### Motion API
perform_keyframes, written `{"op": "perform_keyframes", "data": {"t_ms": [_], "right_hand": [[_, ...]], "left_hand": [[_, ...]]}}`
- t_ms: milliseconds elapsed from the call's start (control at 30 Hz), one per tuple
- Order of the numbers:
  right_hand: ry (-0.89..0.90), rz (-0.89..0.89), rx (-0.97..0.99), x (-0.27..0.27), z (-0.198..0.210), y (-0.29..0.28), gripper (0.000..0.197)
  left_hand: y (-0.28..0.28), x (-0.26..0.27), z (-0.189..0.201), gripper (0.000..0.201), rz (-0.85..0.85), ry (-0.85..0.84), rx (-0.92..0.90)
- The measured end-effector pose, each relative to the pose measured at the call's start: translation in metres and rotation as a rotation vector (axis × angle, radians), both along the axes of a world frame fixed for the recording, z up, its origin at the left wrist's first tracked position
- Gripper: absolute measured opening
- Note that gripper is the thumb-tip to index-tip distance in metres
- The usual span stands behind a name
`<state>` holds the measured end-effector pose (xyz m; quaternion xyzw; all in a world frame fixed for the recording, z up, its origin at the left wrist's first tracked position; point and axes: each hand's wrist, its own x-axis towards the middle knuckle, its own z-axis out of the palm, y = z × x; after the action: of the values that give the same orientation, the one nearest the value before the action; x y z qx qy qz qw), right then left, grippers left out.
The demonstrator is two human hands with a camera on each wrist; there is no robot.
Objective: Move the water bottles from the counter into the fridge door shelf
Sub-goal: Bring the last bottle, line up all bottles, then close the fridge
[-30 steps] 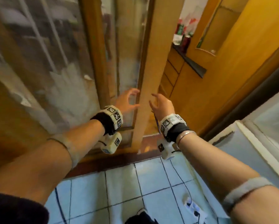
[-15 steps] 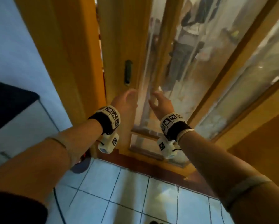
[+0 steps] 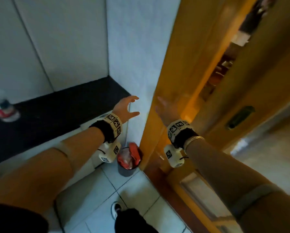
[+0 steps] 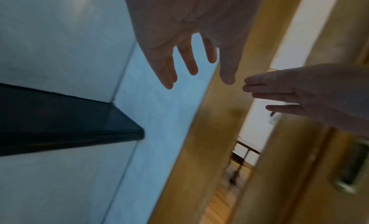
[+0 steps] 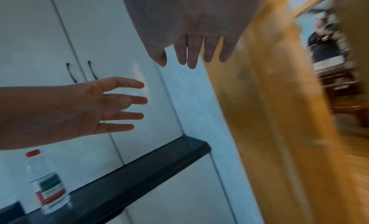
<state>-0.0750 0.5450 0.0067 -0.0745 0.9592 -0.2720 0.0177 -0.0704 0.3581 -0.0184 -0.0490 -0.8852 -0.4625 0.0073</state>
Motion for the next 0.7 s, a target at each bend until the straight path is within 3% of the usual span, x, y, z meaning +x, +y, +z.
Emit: {"op": "perform_keyframes", "data": {"t_ms": [300, 433, 700], "right_hand": [[0.081, 0.386, -0.086, -0.099, -0.022, -0.215, 0.047], [0.086, 0.522, -0.100, -0.108, -0.026, -0.307, 0.046], [0.077, 0.723, -0.175, -0.087, -0.033, -0.471, 0.044]], "left_hand": [[-0.194, -0.033, -0.006, 0.056, 0.388, -0.022, -0.114], [-0.268, -0.018, -0.007, 0.054, 0.550, -0.032, -0.117], [-0.389, 0.025, -0.014, 0.051, 0.707, -0.070, -0.146]]}}
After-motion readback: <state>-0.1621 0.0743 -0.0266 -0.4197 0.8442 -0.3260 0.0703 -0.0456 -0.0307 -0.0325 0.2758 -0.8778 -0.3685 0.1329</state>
